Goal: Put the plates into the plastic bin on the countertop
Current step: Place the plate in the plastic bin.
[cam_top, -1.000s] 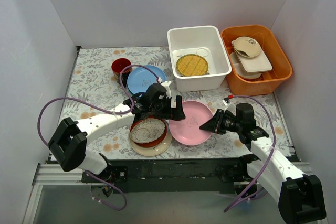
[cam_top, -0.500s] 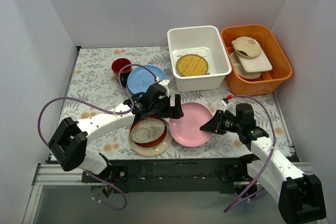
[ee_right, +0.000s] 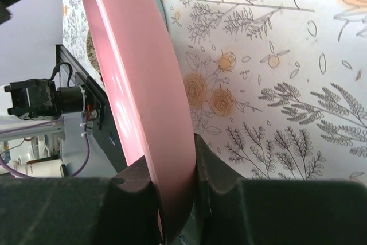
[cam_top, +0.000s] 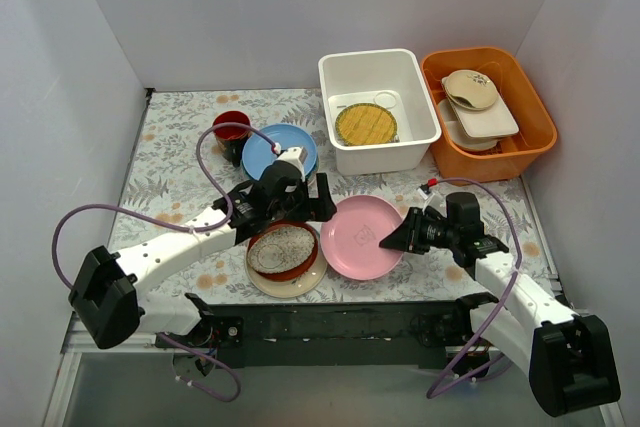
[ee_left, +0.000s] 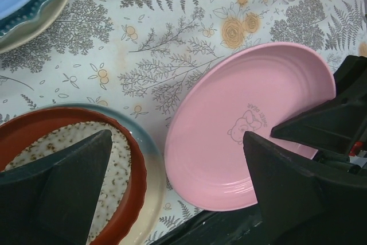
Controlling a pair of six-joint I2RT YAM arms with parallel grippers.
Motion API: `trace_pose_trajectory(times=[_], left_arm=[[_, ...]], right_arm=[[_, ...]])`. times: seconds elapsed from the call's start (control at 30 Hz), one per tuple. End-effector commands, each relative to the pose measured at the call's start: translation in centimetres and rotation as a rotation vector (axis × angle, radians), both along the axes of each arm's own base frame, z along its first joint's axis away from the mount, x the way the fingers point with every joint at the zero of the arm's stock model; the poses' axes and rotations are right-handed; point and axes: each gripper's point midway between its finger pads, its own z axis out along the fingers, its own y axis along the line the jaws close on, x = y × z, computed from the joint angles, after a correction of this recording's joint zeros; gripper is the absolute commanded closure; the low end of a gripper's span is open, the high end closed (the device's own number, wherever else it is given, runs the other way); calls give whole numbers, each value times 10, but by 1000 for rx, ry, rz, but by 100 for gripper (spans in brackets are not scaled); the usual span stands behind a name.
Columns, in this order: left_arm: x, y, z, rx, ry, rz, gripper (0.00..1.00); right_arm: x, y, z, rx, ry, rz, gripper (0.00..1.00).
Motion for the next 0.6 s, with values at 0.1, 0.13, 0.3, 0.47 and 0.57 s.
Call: trace_pose_trajectory(times=[0.1, 0.13, 0.3, 0.47, 0.57], left_arm=[[24, 41, 1, 6, 21, 93, 2], [27, 46, 0, 12, 16, 96, 2], [36, 72, -9, 20, 40, 133, 2], [36, 83, -26, 21, 83, 111, 2], [33, 85, -34, -4, 110, 96, 2]], right_arm=[[28, 14, 53, 56, -158, 63, 99], [33, 15, 61, 60, -177, 63, 99], [48, 19, 79, 65, -209, 65, 99], [70, 25, 102, 79, -255, 63, 99], [84, 29, 117, 96, -275, 60, 99]])
